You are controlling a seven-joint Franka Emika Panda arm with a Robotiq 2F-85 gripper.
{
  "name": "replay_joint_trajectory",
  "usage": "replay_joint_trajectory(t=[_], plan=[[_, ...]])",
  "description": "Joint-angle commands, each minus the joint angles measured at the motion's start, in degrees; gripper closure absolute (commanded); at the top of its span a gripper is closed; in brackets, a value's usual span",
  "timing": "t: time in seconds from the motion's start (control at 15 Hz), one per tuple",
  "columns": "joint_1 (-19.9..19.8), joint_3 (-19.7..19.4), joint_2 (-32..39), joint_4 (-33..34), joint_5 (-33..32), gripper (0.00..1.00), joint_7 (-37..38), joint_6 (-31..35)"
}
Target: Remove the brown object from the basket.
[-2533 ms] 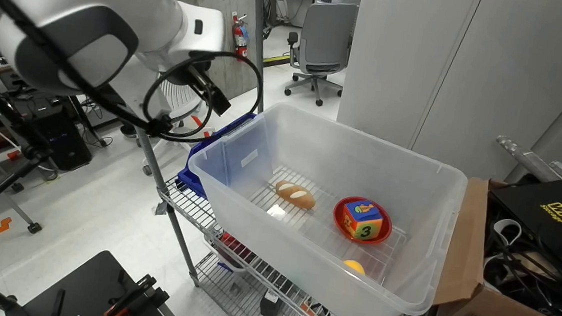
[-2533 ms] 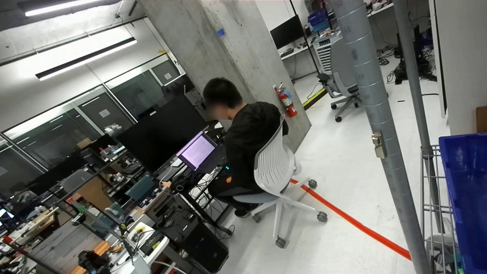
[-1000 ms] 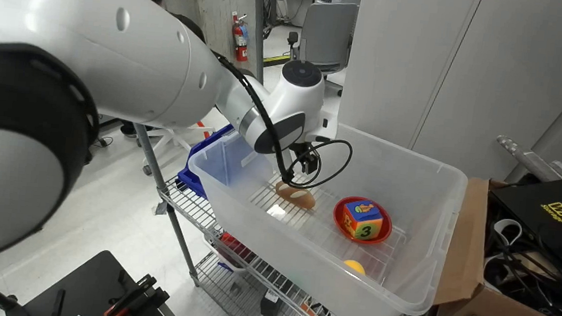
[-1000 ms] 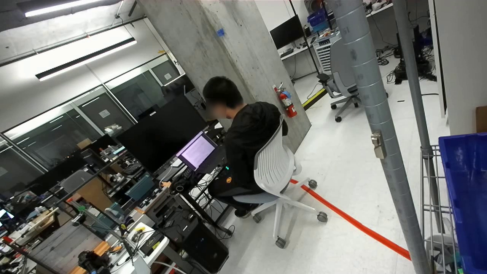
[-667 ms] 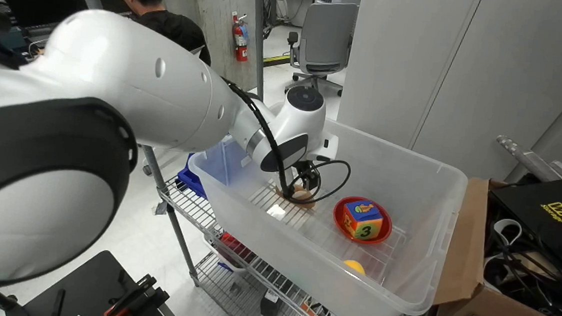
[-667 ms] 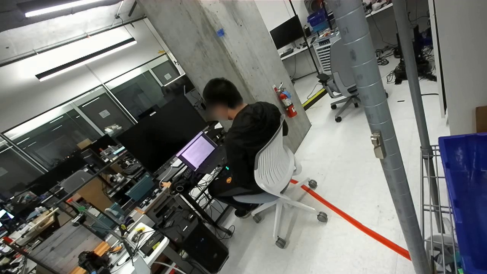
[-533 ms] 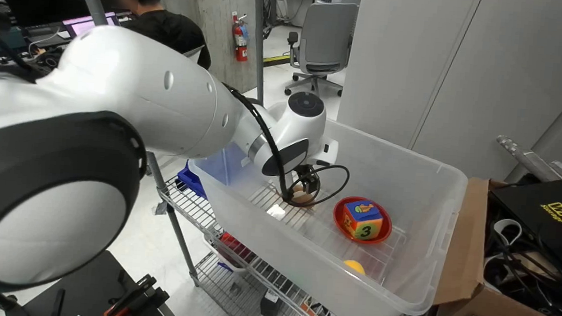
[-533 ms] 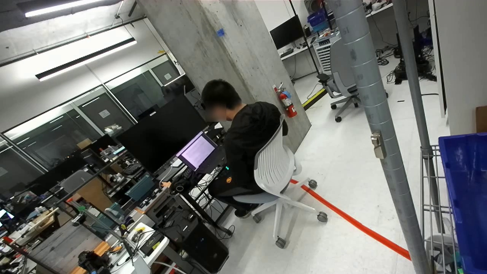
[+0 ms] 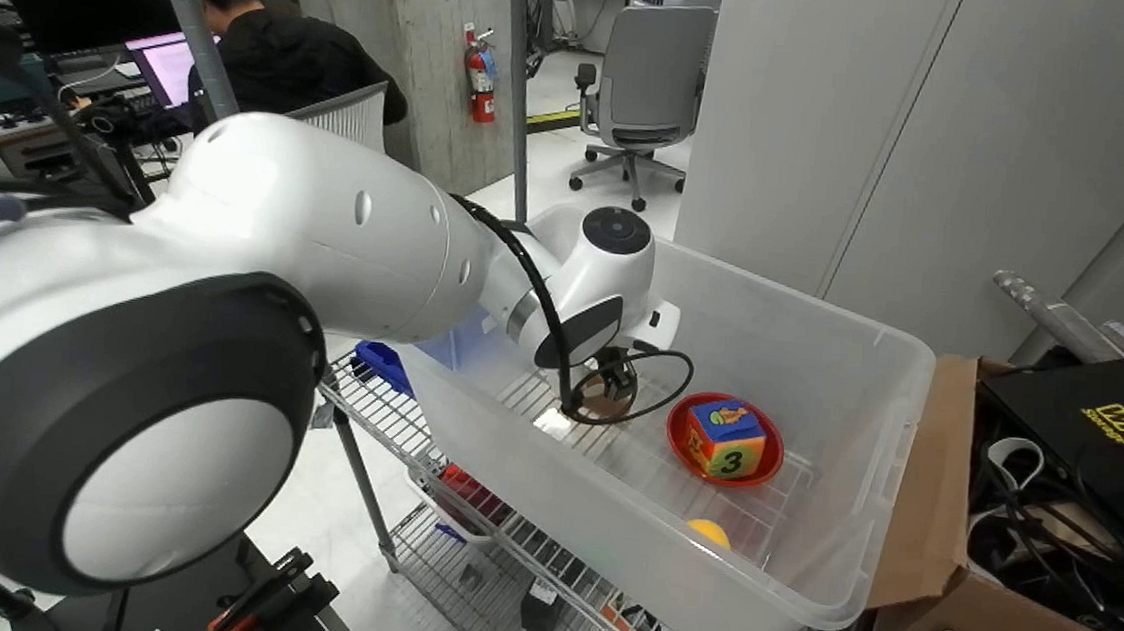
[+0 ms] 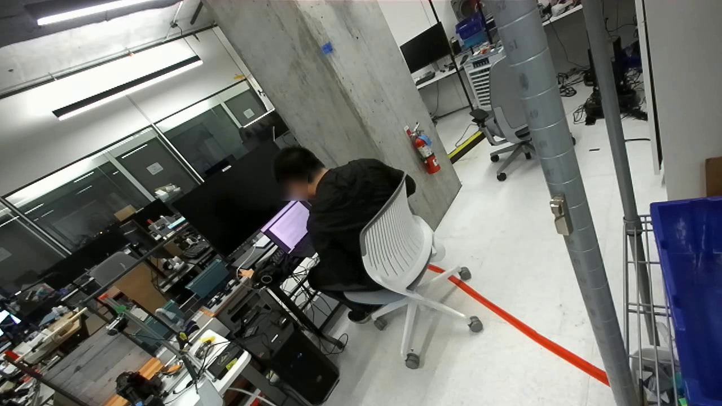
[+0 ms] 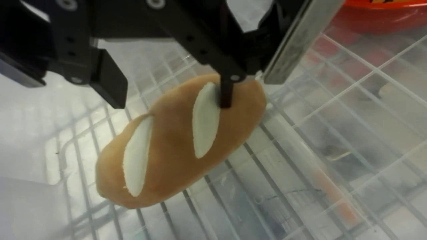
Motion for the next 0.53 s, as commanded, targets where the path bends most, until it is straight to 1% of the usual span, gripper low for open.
replay_joint_trajectory(t=[0.0,0.07,0.13,0.33,0.4,0.47], plan=[[1.5,-3.7,3.5,4.4,-3.5,0.58,5.6,-2.8],[1.7,-4.6,4.3,5.2,-4.2,0.65,6.7,-3.1],[1.9,-5.2,4.8,5.8,-4.8,0.74,7.7,-3.6],[2.5,-5.6,4.8,6.7,-5.8,0.95,9.5,-6.0],[2.7,-5.3,4.4,6.7,-5.9,0.99,9.6,-7.1],[3.2,-4.7,3.1,5.8,-6.1,1.00,9.1,-8.3]])
